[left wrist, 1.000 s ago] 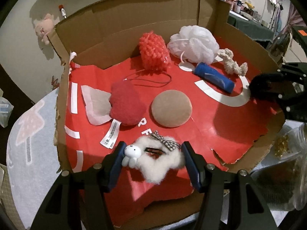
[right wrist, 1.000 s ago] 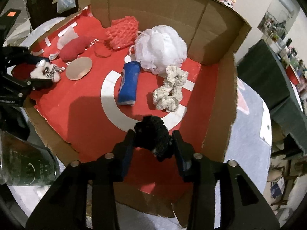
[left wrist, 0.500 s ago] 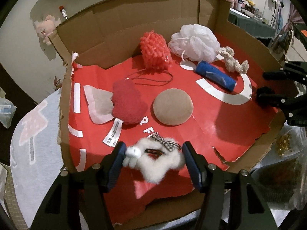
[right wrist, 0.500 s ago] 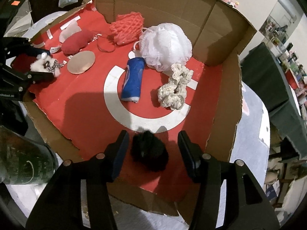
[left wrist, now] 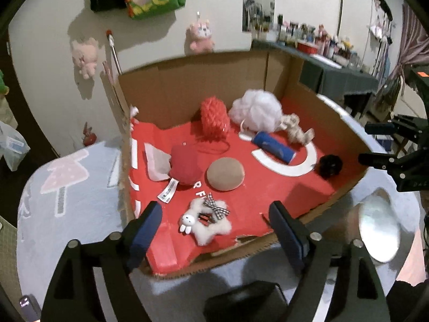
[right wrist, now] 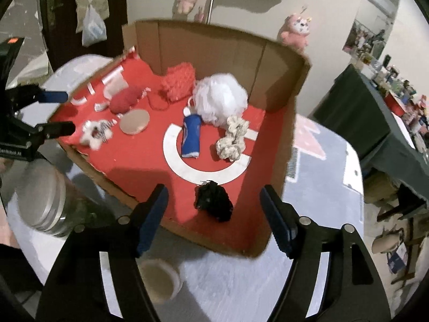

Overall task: Organize soft objects
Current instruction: 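Withdraw both tools from the box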

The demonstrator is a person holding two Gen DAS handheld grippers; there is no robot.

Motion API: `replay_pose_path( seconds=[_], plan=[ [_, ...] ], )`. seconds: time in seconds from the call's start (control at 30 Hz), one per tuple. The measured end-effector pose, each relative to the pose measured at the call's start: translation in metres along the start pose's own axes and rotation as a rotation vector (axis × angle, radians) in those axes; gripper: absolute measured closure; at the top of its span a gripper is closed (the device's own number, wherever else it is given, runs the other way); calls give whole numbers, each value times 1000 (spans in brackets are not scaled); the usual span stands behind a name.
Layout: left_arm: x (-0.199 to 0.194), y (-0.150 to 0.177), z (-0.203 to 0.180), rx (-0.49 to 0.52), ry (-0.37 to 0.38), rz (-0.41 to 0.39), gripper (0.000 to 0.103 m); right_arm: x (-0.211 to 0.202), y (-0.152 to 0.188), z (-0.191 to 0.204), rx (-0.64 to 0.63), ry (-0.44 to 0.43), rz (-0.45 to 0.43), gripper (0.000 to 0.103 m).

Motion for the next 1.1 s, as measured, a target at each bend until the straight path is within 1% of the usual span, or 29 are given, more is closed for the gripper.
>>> replay_pose_path(
  seconds=[0.03,0.1,0.23,0.3,0.37,0.47,0.6,0.77,0.93,1.1],
  plan=[
    [-8,1,-2,-1,-4,-22,15,-7,1,1,8,0,-15,32],
    [-21,4,-5,-2,-6,-59,12,-19,4,2,23,4,-44,27],
    [-48,11,-13,-18,-7,-131,7,-48,15,3,59,12,-105,26],
    [-60,15,-18,-22,-16,-166,3,-60,21,4,77,19,-132,26],
    [-74,22,-23,-21,-34,-213,1,-71,27,6,92,29,-161,25],
    [-90,33,-33,-21,-50,-269,0,-86,40,9,121,35,-202,16],
    [-105,51,-41,-47,-56,-324,0,-99,61,19,150,56,-244,15],
    [-106,74,-48,-101,-62,-345,0,-101,87,34,180,81,-279,15],
    [-96,92,-55,-130,-65,-334,0,-95,109,42,220,101,-302,15],
    [-82,106,-59,-148,-66,-306,0,-85,122,46,253,96,-309,15]
  ],
)
Point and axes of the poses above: each gripper's, at about its wrist camera, not at the fingertips, and x roughly the way its jaws point, z to its left, y to its underside, the point moved 5 cm from there along x, roughly the way its jaws point, and after that the axes turned 2 degrees about z, right-handed, at the moved point
